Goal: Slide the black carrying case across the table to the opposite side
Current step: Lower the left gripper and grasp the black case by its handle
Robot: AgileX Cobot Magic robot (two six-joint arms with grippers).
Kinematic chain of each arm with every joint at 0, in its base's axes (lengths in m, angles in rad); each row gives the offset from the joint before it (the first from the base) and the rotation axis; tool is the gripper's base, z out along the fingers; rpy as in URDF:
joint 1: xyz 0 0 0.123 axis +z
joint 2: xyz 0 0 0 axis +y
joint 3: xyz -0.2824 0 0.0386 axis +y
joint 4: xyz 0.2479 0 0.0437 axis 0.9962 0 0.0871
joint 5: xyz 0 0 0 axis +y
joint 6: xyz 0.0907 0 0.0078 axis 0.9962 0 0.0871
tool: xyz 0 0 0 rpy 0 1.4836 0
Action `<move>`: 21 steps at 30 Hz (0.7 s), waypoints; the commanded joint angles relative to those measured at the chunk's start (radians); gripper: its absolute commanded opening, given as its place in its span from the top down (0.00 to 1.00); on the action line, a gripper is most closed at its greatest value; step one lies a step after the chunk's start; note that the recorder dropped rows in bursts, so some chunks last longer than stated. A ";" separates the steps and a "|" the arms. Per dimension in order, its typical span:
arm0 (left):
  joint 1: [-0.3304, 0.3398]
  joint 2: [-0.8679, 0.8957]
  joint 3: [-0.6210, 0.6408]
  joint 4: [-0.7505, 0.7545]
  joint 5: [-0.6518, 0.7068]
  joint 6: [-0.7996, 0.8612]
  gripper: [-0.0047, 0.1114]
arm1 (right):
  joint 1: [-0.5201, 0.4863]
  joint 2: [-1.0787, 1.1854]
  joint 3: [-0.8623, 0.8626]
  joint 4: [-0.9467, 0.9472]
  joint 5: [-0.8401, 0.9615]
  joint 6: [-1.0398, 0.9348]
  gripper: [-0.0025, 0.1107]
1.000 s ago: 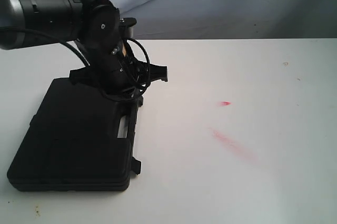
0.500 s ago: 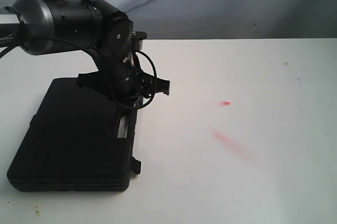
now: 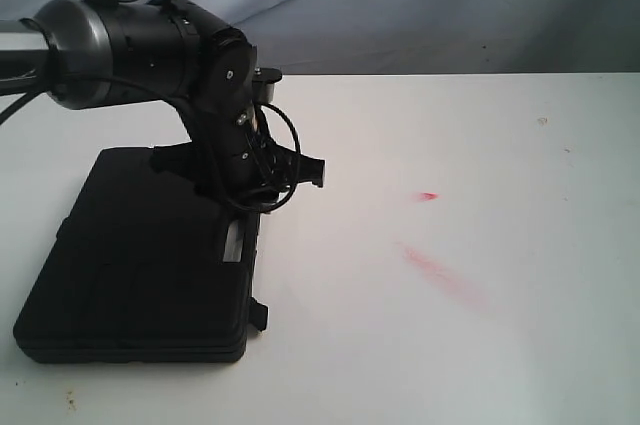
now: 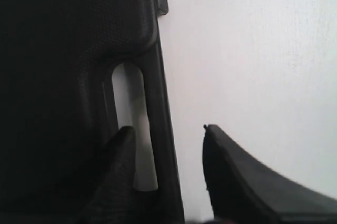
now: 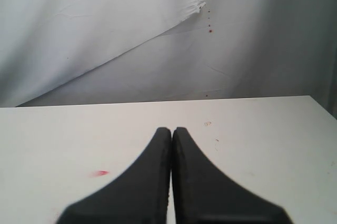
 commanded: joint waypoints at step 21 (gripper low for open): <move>0.003 0.119 -0.005 -0.034 -0.067 -0.010 0.61 | -0.006 -0.006 0.004 0.009 -0.002 -0.003 0.98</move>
